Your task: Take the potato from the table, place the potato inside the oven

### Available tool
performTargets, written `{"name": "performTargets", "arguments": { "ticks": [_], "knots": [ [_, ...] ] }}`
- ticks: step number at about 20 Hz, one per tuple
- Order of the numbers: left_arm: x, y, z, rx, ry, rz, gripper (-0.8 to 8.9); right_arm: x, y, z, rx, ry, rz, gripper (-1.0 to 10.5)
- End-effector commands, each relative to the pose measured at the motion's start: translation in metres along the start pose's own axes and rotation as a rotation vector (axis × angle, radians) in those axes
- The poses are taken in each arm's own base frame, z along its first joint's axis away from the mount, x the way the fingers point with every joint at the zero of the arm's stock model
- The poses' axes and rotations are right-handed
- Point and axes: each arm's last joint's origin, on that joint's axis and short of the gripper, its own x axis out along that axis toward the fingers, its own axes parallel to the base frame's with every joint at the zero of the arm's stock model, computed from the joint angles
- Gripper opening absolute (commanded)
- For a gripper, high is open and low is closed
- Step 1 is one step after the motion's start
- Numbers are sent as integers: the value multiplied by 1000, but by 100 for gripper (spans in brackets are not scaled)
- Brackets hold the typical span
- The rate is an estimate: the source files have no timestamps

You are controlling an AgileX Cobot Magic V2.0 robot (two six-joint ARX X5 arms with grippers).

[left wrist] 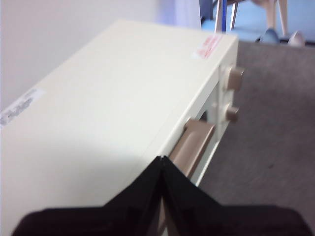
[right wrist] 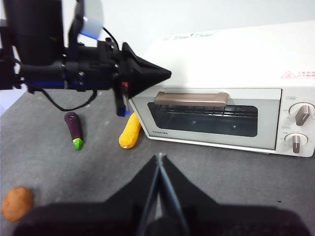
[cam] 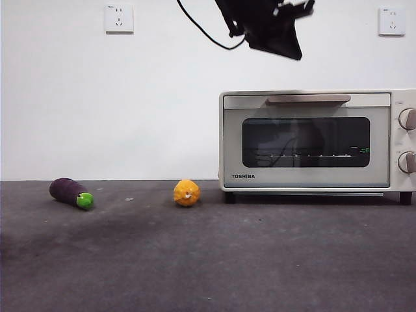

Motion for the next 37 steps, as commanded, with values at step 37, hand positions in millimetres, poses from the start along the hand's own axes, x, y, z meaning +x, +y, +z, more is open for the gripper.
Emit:
{"name": "performTargets", "arguments": {
  "ticks": [37],
  "knots": [
    [42, 1, -57, -20, 236, -36, -9, 2, -1, -1, 13, 27, 4, 0]
  ]
}}
